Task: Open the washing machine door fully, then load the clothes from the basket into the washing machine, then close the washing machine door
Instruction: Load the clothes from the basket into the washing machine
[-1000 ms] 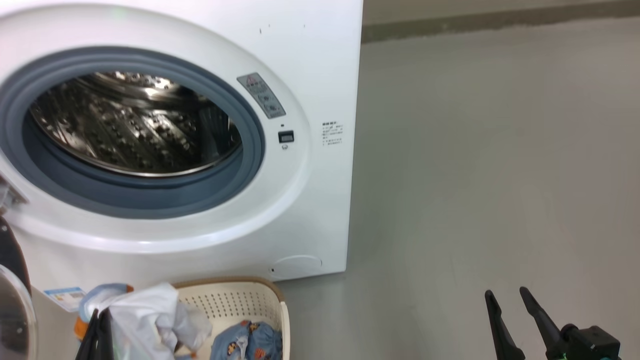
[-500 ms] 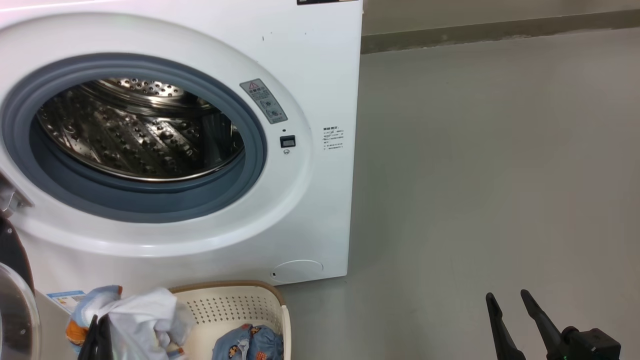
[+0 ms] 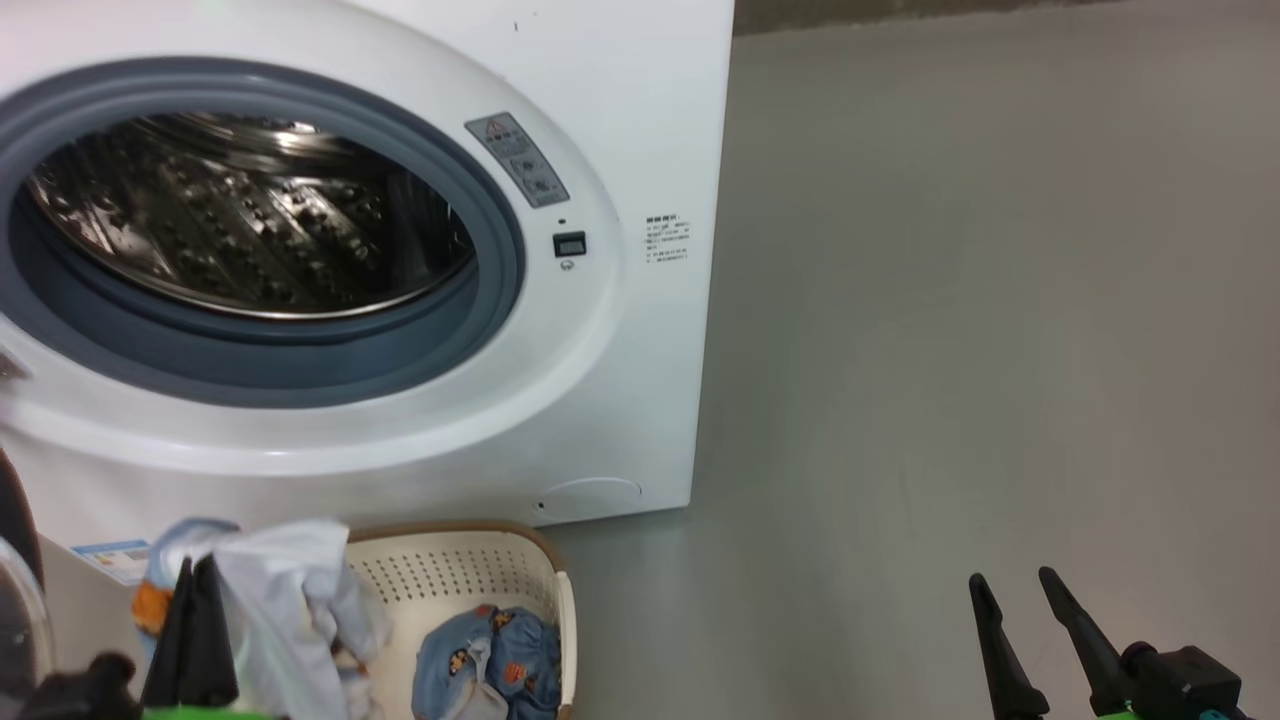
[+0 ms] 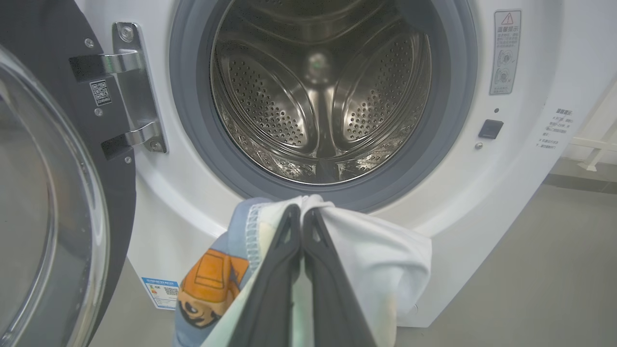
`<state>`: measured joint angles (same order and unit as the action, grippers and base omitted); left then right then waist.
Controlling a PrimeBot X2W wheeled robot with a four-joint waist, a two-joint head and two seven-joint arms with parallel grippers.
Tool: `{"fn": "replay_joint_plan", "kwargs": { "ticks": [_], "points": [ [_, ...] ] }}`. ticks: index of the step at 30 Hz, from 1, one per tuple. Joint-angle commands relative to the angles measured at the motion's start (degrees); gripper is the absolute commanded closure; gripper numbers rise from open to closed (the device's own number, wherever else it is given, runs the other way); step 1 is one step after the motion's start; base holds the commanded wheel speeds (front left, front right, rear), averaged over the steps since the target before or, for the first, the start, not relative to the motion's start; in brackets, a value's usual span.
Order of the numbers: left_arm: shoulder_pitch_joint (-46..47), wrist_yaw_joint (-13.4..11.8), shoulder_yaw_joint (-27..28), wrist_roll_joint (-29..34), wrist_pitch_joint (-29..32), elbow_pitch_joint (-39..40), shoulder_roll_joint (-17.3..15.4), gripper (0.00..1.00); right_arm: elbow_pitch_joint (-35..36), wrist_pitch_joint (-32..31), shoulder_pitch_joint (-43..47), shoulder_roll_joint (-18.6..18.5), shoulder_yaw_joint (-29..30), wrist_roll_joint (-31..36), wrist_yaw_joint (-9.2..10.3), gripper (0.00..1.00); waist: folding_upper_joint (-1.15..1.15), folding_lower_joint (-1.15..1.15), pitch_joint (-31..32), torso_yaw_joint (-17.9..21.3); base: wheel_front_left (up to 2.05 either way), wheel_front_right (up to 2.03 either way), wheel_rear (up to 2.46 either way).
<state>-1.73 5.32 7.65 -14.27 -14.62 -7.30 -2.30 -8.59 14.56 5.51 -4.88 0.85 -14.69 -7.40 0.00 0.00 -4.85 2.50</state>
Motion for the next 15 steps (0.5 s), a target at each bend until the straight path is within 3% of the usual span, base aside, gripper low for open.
{"fn": "replay_joint_plan", "kwargs": {
  "ticks": [1,15],
  "points": [
    [4.3,0.4,1.5,0.8,-0.4,0.2,-0.8,1.00,1.5,0.3,-2.3,-0.4,-1.5,-0.1,-0.09,0.00,0.00,0.00,-2.3,0.5,0.00,0.00,0.00],
    [25.1,1.3,0.7,3.1,-0.3,-13.1,-6.8,1.00,0.7,0.4,-7.0,-0.4,-3.5,0.0,-0.09,0.00,0.00,0.00,-9.3,4.3,0.00,0.00,0.00]
  ]
}}
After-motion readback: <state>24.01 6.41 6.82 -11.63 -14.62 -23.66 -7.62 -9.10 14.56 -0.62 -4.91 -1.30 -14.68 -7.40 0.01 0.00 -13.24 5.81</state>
